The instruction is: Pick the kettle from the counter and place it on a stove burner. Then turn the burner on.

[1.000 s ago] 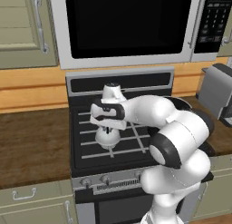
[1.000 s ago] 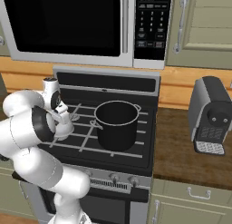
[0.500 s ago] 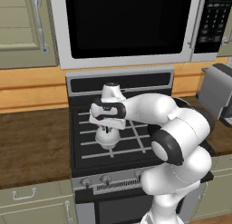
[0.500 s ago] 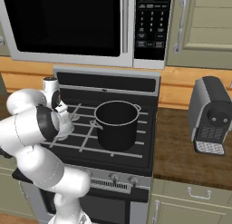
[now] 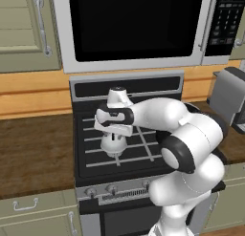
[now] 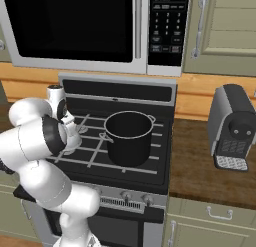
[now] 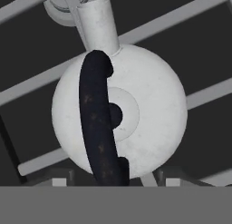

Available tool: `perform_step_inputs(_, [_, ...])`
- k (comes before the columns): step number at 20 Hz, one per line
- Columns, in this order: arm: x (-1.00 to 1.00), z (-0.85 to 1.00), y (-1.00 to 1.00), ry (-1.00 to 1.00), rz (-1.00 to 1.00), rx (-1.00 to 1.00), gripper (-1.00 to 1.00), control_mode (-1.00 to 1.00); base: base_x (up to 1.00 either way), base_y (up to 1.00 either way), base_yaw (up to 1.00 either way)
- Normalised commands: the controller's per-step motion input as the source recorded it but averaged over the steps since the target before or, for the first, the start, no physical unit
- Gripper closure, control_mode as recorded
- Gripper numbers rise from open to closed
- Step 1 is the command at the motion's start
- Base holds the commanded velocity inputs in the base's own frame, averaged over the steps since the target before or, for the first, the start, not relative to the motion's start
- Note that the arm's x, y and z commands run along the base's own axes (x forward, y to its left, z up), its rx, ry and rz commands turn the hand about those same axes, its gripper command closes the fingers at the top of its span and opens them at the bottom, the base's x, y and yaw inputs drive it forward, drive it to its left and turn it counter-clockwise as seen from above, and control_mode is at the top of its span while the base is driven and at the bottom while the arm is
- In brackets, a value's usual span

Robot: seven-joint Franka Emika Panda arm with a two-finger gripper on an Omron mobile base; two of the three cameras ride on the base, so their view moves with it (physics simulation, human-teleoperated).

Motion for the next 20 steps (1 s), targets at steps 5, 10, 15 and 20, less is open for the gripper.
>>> perform_step_inputs(5, [0.00,0.03,0.00,0.00,0.00,-0.01,-1.00,-1.00,0.00,0.00,0.00])
perform_step_inputs(10, [-0.40,0.39,-0.03,-0.14,0.00,-0.05,-1.00,-1.00,0.00,0.00,0.00])
perform_step_inputs(15, [-0.96,0.31,0.00,-0.06,0.00,-0.01,-1.00,-1.00,0.00,0.00,0.00])
perform_step_inputs(20, [-1.00,0.11,0.13,-0.03,0.03,-0.01,-1.00,-1.00,0.00,0.00,0.00])
